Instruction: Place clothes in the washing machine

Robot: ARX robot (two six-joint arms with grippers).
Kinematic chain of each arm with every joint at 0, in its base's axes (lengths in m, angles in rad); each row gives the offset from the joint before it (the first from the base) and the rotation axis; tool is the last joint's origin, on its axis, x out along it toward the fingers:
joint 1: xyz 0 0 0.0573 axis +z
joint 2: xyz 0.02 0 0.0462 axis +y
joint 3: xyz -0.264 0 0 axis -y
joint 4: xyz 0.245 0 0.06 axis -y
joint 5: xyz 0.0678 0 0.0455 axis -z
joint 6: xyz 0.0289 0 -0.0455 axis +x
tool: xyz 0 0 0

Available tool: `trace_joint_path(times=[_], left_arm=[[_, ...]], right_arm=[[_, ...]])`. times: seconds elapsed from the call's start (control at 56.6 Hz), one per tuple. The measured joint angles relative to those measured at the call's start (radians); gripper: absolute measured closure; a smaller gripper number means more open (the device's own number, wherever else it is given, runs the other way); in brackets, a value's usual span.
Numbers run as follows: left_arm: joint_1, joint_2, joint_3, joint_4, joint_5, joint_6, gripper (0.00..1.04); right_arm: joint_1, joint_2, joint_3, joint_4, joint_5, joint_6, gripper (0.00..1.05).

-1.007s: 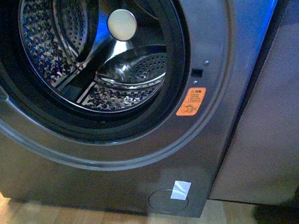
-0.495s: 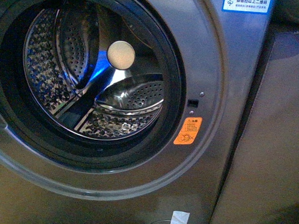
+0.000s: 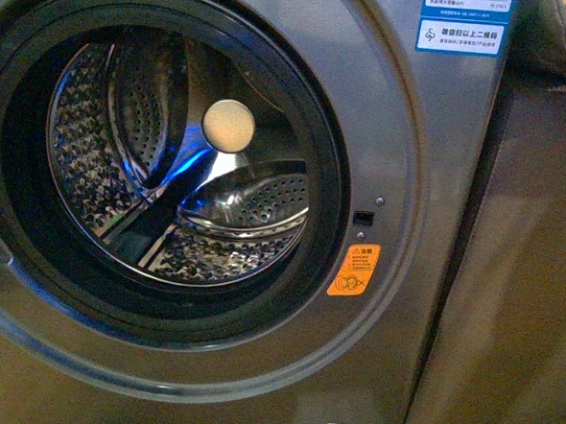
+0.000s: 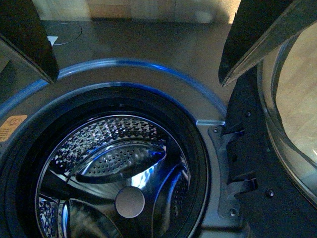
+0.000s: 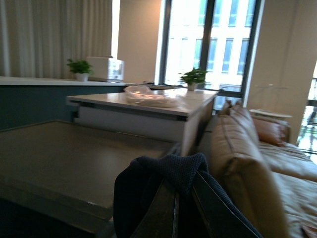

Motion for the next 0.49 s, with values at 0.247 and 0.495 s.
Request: trace_joint_path(times=[0.247,0.495], left_arm=[[0.0,0.0,0.0,0.0,0.0,0.0,0.07],[0.0,0.0,0.0,0.0,0.0,0.0,0.07]], right_arm=[[0.377,-0.038,-0.058,-0.081,0.141,-0.075,1.02],[0.719,-0.069,-0.232,-0.014,0.29,-0.188,1.02]])
